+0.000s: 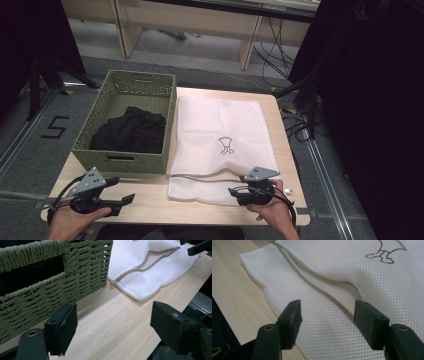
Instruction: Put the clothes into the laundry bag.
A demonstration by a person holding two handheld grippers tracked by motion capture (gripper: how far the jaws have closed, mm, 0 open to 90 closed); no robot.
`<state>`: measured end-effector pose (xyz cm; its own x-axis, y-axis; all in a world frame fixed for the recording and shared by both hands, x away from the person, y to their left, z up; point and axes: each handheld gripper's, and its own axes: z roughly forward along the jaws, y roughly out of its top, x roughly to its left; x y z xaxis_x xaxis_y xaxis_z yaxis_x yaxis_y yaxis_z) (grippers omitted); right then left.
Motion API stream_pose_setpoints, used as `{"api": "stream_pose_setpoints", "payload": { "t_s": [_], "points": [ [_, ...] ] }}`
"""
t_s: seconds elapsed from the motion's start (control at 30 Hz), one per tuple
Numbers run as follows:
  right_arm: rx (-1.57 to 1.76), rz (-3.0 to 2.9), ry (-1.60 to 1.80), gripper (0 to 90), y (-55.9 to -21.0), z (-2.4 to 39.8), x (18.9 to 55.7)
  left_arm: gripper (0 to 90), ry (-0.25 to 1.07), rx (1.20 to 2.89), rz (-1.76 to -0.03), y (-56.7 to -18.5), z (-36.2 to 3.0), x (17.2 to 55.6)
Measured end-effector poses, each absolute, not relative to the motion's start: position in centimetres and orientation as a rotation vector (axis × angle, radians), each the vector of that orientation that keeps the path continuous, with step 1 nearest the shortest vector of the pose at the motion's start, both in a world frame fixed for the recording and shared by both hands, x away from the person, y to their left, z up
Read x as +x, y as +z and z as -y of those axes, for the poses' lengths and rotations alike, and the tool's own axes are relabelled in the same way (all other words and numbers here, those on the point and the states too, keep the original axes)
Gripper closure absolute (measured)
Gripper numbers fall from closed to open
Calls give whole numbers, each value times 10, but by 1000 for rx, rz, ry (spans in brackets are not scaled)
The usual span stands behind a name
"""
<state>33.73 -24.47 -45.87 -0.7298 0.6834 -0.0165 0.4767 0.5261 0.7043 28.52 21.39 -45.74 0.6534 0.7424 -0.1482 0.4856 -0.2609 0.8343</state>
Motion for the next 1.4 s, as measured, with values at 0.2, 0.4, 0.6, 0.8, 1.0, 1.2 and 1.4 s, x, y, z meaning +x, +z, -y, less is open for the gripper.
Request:
{"api": "stream_pose_setpoints", "payload": {
  "t_s": [0.2,0.4,0.6,0.8,1.0,1.2,1.4],
  "points": [
    [961,-2484,1002,407,-459,245,338,208,370,1927,-964,-456,-215,285],
    [929,-2488,1007,409,-459,245,340,207,372,1927,-963,-456,-215,285],
    [938,-2474,1002,418,-459,243,343,206,361,1920,-961,-457,-214,285],
    [941,-2488,978,439,-458,241,347,206,361,1925,-958,-457,-214,285],
    [907,-2476,993,465,-460,237,356,206,368,1933,-957,-457,-213,285],
    [859,-2465,971,519,-463,242,370,207,370,1937,-953,-457,-213,286],
    [870,-2460,991,577,-468,241,379,207,367,1939,-954,-457,-213,286]
  ]
}}
